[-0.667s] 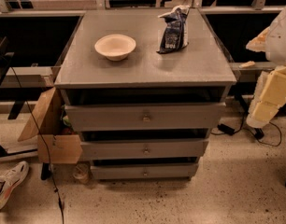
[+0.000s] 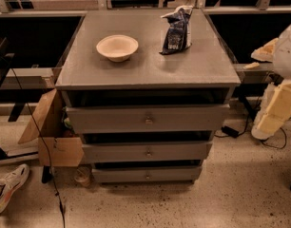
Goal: Open bottom drawer
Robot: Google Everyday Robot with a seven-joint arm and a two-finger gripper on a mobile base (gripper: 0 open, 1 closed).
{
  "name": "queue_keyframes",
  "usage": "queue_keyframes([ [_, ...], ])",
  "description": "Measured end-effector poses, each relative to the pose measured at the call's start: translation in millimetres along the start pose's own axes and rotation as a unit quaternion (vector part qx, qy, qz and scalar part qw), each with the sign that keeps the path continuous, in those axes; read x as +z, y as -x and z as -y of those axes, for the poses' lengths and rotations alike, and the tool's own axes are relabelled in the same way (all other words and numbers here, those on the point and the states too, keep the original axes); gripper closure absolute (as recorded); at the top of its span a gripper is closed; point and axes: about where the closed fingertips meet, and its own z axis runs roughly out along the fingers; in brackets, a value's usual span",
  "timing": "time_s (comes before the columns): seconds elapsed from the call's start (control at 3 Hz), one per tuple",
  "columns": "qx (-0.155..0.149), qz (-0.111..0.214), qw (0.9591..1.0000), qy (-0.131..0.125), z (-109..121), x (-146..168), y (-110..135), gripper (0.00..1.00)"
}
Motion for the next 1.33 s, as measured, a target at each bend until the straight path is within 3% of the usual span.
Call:
queue_keyframes([
  [0.33, 0.002, 0.055, 0.9985, 0.001, -20, 37, -26, 0.0],
  [0.67, 0.021, 0.122, 0.9923, 0.002, -39, 88, -60, 0.0],
  [1.0, 0.041, 0.199, 0.9791, 0.009, -51, 148, -86, 0.0],
  [1.33, 0.043, 0.247, 0.9673, 0.041, -55, 214, -109, 0.0],
])
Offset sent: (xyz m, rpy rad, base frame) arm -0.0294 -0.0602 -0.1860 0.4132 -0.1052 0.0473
